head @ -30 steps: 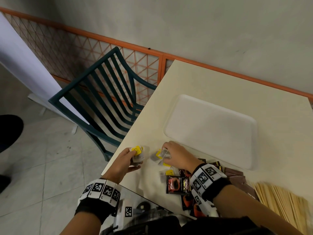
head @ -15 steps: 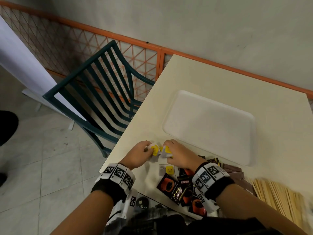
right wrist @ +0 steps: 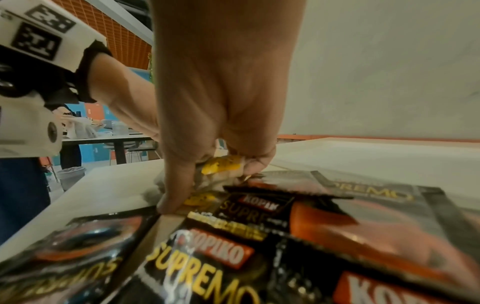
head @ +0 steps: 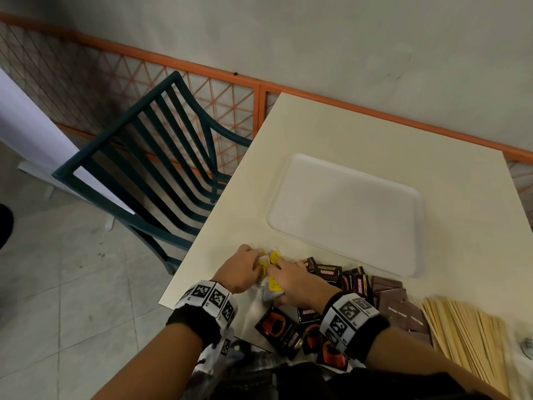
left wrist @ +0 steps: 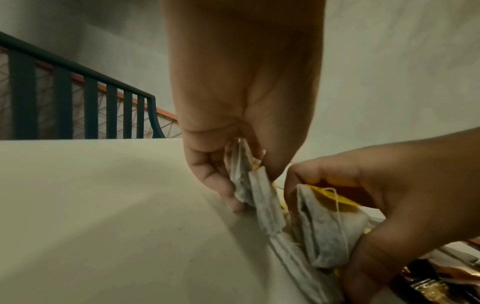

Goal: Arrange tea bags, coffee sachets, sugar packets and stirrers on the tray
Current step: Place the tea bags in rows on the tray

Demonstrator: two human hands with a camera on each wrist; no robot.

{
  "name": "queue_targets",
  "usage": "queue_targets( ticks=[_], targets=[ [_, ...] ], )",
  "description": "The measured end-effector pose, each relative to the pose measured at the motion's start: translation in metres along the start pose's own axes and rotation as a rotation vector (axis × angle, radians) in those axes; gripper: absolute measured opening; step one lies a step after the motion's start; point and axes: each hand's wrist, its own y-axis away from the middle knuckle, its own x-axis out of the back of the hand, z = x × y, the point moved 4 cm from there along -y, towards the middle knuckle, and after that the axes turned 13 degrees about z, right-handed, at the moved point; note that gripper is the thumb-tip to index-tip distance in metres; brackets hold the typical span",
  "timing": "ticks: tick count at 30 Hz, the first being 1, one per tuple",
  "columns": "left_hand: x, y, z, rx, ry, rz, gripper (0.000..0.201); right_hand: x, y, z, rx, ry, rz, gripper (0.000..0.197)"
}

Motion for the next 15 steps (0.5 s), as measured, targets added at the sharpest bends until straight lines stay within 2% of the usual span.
queue_targets(
  ticks=[3,7,11,15],
  targets=[
    [0.005,-0.001,-0.002,-0.005,0.026,0.059,0.025,0.004,-0.003,0.000,0.045,0.034,0.058,0.046],
    [0.010,-0.003,-0.008,0.029,0.118,0.101,0.031,0.008,-0.003,0.003,0.079,0.091,0.065,0.045],
    [0.002,-0.004,-0.009,0.030,-0.033,0.031,0.051,0.016,0.000,0.008,0.034,0.011,0.108,0.041],
    [-0.005,-0.010,-0.006,0.029,-0.151,0.060,0.056,0.034,0.008,0.019,-0.062,-0.096,0.191,0.035]
  ],
)
